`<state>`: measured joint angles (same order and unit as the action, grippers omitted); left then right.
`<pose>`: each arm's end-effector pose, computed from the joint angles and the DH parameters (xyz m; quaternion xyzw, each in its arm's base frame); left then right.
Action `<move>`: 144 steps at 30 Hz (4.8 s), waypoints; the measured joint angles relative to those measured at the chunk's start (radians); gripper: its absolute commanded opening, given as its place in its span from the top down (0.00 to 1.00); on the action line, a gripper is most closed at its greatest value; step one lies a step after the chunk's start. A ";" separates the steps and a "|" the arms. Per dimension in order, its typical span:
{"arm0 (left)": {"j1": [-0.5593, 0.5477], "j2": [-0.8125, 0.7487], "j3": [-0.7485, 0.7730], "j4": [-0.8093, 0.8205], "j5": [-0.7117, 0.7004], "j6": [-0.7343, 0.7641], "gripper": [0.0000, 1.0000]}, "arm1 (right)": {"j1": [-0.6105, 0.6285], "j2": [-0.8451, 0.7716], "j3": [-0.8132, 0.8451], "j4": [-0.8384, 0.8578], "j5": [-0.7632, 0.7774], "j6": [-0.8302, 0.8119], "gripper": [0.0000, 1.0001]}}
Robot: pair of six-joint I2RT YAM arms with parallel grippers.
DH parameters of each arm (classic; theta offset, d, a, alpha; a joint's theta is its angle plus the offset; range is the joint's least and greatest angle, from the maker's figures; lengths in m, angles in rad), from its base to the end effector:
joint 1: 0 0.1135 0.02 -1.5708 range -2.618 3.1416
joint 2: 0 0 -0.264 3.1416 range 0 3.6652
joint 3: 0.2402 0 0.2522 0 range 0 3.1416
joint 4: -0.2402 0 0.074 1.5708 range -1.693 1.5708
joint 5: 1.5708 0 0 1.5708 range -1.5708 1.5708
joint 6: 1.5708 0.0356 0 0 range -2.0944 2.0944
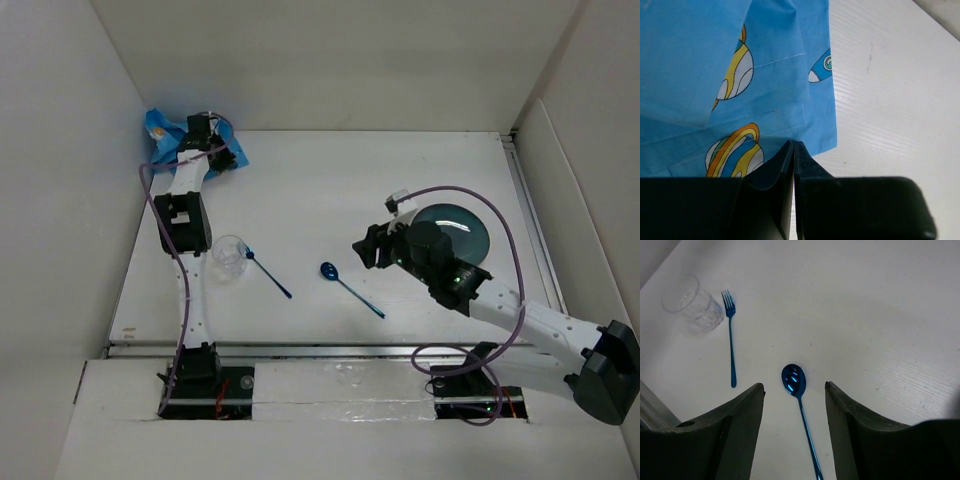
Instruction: Set the dinner table for one person
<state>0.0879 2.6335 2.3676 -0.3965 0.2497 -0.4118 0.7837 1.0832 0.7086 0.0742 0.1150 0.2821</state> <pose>0.5868 0.0429 0.1687 -0.1675 0.8774 -0.1806 0.4116 0.1805 0.1741 0.2806 -0.1664 0.7869 0.2611 0.5337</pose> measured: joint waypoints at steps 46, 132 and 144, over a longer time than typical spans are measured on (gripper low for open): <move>-0.389 -0.523 -0.765 0.317 -0.323 -0.142 0.45 | -0.079 0.033 -0.089 0.061 0.033 0.081 0.44; -0.457 -0.399 -0.397 0.287 0.106 -0.060 0.27 | -0.299 0.623 0.279 0.123 -0.056 0.100 0.57; -0.464 -1.007 -1.193 0.482 -0.439 -0.148 0.74 | -0.210 0.921 0.506 0.109 -0.095 0.152 0.33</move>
<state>-0.3759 1.6268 1.1744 0.0856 -0.1894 -0.5594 0.5739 2.0037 1.2144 0.1829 0.0196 0.4339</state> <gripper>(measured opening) 0.124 0.665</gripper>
